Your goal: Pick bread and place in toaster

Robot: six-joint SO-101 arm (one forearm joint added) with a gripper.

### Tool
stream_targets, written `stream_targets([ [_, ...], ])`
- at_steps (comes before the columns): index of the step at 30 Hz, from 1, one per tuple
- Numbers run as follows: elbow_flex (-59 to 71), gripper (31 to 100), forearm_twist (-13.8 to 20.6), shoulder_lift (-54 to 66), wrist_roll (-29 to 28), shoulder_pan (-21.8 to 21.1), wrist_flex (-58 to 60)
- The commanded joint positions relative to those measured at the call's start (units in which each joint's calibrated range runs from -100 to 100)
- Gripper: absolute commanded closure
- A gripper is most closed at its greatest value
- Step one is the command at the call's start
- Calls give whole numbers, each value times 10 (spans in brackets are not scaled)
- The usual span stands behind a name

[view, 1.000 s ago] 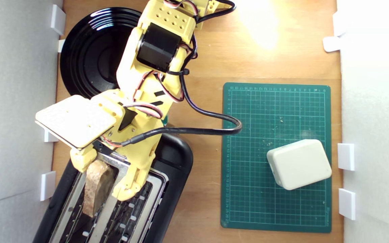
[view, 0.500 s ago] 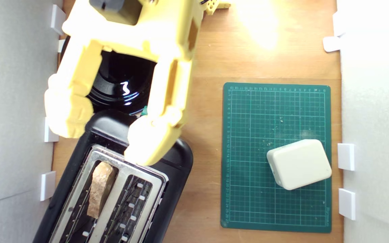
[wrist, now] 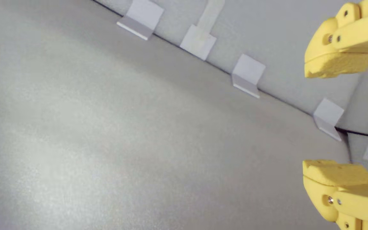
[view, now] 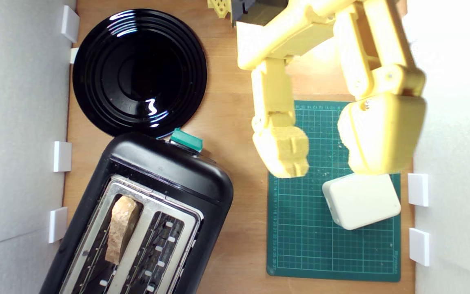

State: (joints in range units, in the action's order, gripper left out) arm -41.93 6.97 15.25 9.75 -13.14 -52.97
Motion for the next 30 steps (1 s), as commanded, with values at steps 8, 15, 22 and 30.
stream_targets([
  [8,115,478,25,59,-107,-81,21],
  [15,310,702,20,145,-107,-81,22],
  [22,488,815,21,210,-107,-80,23],
  [30,640,925,15,270,-107,-81,23],
])
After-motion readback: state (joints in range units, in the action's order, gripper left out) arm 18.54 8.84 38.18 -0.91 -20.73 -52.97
